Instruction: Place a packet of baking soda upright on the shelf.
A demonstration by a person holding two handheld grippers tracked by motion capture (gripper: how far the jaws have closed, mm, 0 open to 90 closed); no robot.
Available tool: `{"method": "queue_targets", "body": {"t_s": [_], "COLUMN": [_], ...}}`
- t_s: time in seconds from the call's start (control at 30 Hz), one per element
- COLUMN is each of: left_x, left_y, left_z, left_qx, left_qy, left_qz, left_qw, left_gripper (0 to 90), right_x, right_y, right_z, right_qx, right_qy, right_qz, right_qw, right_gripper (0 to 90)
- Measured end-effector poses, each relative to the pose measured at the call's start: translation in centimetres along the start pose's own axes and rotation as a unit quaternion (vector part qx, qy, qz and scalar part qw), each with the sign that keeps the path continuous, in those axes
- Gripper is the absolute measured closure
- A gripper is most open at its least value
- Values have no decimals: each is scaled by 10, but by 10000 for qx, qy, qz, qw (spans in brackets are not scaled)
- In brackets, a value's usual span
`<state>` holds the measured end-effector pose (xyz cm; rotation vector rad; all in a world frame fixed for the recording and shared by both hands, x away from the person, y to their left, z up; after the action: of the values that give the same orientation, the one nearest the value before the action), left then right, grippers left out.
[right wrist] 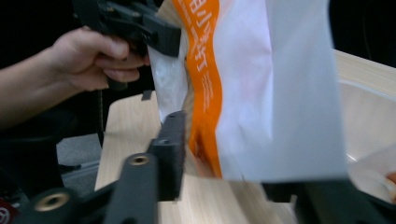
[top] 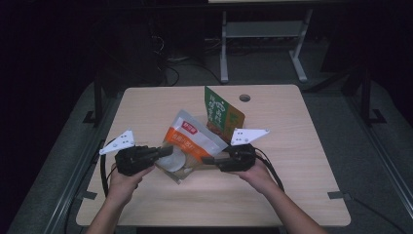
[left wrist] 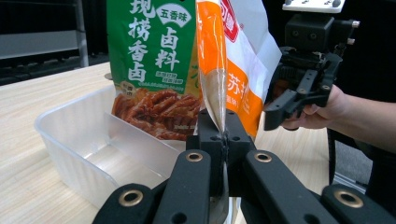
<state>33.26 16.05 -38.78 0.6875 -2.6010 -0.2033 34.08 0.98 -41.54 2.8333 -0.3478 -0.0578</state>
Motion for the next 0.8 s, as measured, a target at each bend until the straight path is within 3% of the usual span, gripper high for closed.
{"method": "queue_targets", "body": {"t_s": [0.23, 0.4, 0.5, 0.63, 0.8], "left_x": [-3, -5, -6, -8, -11], "left_y": [-3, -8, -11, -17, -24], "left_z": [3, 9, 13, 20, 28], "left_qx": [39, -46, -117, -286, -465], "left_qy": [128, 128, 133, 198, 180], "left_qz": [41, 44, 62, 107, 65], "left_qw": [9999, 9999, 9998, 9993, 9987], "left_gripper": [894, 893, 889, 876, 777], "right_x": [1, -2, -8, -11, -21], "right_y": [-3, 2, 5, 7, 7], "right_z": [-7, -9, -12, -14, -20], "right_qx": [161, 186, 215, 204, 193], "right_qy": [-169, -169, -224, -211, -119], "right_qz": [-252, -445, -685, -769, -1011], "right_qw": [9994, 9987, 9972, 9966, 9946], "right_gripper": [889, 900, 900, 900, 900]}}
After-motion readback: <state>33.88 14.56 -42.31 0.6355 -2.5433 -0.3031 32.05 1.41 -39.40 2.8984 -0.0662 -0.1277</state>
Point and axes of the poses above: each handheld gripper's, and its own axes: y roughly backward along the jaws, z roughly out of its underside, x roughly to its right, the point moved 10 cm from there along -y, roughly forward along the jaws, and after that the axes turned 11 degrees about y, right-handed, at the moved point
